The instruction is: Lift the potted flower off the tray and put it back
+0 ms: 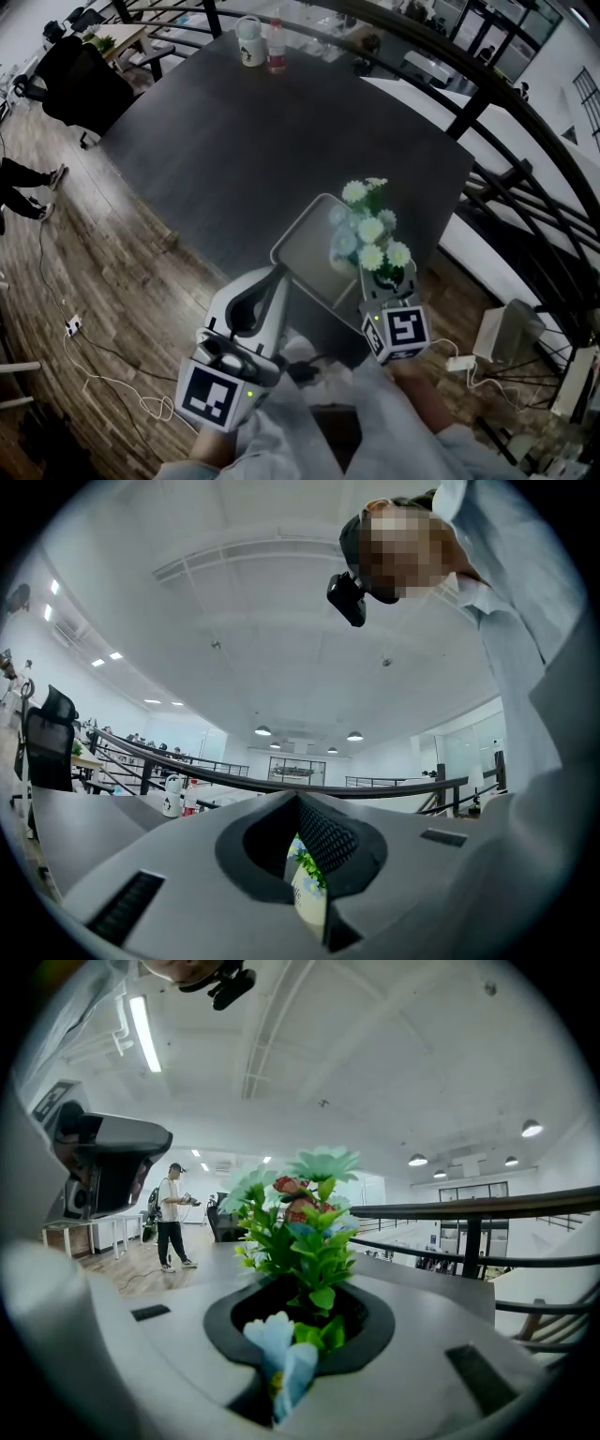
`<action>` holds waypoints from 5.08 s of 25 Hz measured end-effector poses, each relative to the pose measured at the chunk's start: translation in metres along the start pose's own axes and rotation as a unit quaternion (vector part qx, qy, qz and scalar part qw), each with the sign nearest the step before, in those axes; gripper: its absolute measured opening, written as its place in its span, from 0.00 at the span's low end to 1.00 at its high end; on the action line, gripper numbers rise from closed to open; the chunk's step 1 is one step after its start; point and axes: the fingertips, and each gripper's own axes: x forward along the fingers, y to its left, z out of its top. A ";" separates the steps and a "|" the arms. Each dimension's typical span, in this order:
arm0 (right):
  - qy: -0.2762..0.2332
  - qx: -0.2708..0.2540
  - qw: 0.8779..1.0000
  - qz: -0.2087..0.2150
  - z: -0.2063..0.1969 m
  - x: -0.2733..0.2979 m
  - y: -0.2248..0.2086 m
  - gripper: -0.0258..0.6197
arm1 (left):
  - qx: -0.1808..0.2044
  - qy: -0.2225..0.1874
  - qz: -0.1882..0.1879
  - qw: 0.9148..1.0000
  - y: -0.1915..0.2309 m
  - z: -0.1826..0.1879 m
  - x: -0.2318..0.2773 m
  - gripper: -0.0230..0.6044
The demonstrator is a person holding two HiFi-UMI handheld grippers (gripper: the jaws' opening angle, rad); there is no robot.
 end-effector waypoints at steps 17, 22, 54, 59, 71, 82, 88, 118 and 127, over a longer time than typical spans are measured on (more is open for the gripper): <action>-0.061 -0.014 0.998 0.004 0.069 -0.020 0.001 0.15 | 0.013 -0.024 -0.008 1.000 -0.002 0.016 0.010 0.03; -0.074 -0.021 0.997 0.002 0.080 -0.024 0.004 0.15 | 0.018 -0.027 -0.011 0.999 -0.002 0.019 0.010 0.03; -0.081 -0.021 0.997 -0.004 0.086 -0.030 0.002 0.14 | 0.025 -0.030 -0.042 0.998 -0.012 0.020 0.010 0.03; -0.079 -0.020 0.997 -0.004 0.084 -0.030 0.003 0.14 | 0.021 -0.031 -0.032 0.999 -0.008 0.020 0.009 0.03; -0.058 -0.014 0.998 0.000 0.065 -0.026 -0.001 0.14 | 0.012 -0.023 -0.017 1.000 -0.004 0.015 0.010 0.03; -0.031 -0.002 0.999 0.015 0.032 -0.007 0.009 0.14 | 0.005 -0.005 0.003 1.000 0.012 0.004 0.003 0.03; -0.015 -0.005 1.000 0.025 0.010 0.004 0.012 0.14 | 0.006 0.007 0.012 1.000 0.018 -0.003 0.000 0.03; 0.052 -0.023 0.997 0.059 -0.075 0.033 0.034 0.19 | -0.008 0.041 0.049 0.998 0.038 -0.021 -0.018 0.03; 0.074 0.000 0.994 0.084 -0.077 0.031 0.039 0.40 | -0.008 0.035 0.042 0.998 0.030 -0.018 -0.015 0.03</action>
